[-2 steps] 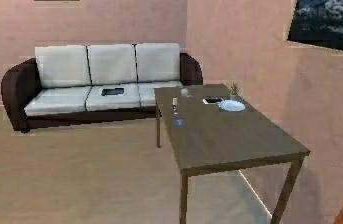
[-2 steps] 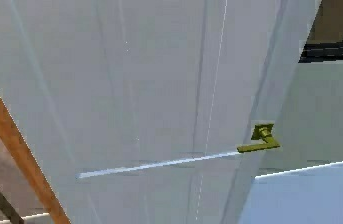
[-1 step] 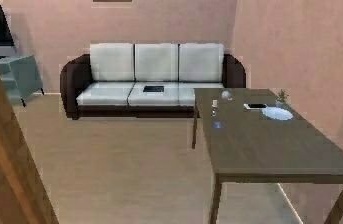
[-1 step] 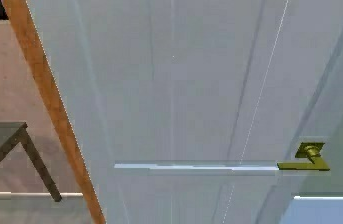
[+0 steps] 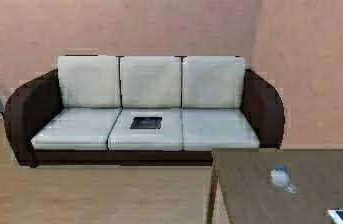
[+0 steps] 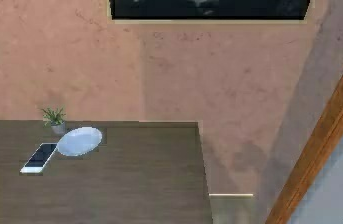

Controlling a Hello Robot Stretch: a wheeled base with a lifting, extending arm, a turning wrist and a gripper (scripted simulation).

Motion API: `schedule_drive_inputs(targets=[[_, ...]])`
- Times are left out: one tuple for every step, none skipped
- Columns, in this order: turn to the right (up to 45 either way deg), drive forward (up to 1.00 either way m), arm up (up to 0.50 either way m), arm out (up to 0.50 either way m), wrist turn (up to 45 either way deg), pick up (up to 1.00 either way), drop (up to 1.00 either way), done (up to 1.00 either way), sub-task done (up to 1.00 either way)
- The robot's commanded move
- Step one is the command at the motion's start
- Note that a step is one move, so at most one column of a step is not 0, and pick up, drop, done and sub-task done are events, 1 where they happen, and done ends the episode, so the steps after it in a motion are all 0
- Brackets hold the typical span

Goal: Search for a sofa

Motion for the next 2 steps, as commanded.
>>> schedule_drive_inputs(targets=[[0.0,0.95,0.0,0.0,0.0,0.0,0.0,0.0,0.0],[-9.0,0.0,0.0,0.0,0.0,0.0,0.0,0.0,0.0]])
